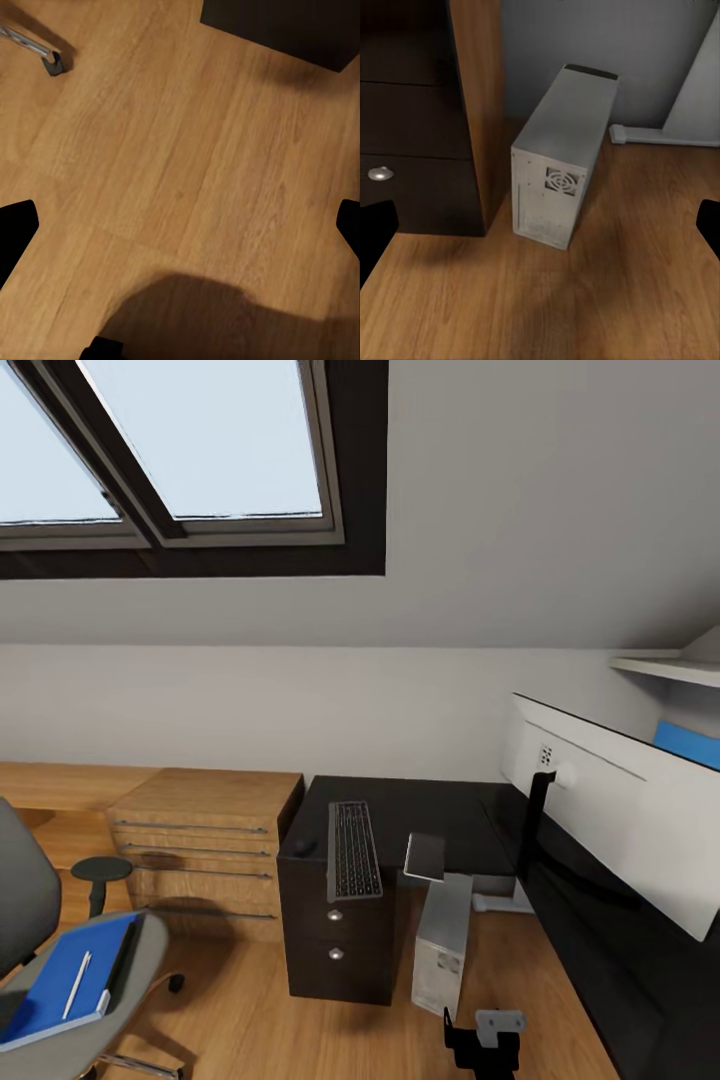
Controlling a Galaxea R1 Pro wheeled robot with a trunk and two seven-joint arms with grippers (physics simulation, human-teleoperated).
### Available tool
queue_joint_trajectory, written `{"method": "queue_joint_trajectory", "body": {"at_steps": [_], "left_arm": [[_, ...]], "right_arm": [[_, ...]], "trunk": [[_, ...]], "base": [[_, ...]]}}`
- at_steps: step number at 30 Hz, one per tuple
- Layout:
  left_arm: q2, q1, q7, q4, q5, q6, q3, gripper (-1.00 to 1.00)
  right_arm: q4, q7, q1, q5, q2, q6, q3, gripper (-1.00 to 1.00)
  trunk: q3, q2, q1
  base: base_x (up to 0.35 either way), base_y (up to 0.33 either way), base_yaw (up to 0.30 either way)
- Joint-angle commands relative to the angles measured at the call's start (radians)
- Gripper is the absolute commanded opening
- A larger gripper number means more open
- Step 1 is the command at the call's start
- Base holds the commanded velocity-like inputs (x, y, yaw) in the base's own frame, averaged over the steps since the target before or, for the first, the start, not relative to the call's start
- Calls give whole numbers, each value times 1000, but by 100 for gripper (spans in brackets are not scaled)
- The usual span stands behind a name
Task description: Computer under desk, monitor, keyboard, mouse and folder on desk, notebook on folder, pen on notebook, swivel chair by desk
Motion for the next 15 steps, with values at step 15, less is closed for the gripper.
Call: {"method": "queue_joint_trajectory", "body": {"at_steps": [15], "left_arm": [[1,-1,7,-1,7,-2,-9,100]], "right_arm": [[1,-7,-1,-2,0,0,8,100]], "trunk": [[46,104,-58]], "base": [[0,0,0]]}}
